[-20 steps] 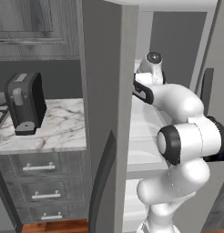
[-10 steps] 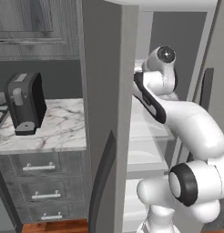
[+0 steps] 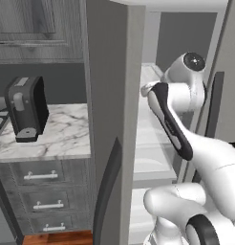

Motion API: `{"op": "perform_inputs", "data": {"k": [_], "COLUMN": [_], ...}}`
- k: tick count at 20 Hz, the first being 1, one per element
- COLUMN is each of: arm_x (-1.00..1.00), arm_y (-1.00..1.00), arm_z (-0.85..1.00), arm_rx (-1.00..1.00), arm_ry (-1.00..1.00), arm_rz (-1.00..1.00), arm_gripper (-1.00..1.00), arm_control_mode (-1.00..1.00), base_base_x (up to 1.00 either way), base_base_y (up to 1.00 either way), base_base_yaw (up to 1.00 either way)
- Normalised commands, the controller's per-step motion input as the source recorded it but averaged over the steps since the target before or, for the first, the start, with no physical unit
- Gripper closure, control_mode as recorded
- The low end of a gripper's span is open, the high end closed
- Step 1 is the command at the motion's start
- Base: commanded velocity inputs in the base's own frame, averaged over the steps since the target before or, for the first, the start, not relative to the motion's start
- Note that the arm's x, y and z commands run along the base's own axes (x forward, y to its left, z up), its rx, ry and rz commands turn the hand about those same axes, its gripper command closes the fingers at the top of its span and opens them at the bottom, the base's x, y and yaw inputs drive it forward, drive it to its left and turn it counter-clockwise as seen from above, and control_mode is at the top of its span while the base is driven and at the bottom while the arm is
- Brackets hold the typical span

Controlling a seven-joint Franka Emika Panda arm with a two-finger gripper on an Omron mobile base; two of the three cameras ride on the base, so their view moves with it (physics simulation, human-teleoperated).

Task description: Pick up the apple and kiwi from the fridge and place one fruit on each plate on the dining counter.

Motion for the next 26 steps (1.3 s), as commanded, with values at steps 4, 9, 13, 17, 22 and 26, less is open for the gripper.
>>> {"op": "perform_inputs", "data": {"k": [4, 9, 13, 17, 22, 26], "arm_x": [-1.00, -1.00, -0.94, -0.53, -0.18, -0.07], "arm_y": [-0.11, -0.19, -0.26, -0.13, -0.02, 0.00], "arm_z": [-0.66, -0.79, -0.48, -0.18, -0.04, 0.00], "arm_rx": [0.02, 0.00, 0.00, 0.00, 0.00, 0.00], "arm_ry": [0.00, 0.01, 0.00, 0.02, 0.06, 0.06], "arm_rz": [-0.01, -0.01, -0.01, 0.00, 0.00, 0.00], "arm_gripper": [1.00, 1.00, 1.00, 1.00, 1.00, 1.00], "arm_control_mode": [-1.00, -1.00, -1.00, -1.00, -1.00, 1.00], "base_base_x": [0.00, 0.00, 0.00, 0.00, 0.00, -0.04], "base_base_y": [0.00, 0.00, 0.00, 0.00, 0.00, 0.00], "base_base_yaw": [0.00, 0.00, 0.00, 0.00, 0.00, 0.00]}}
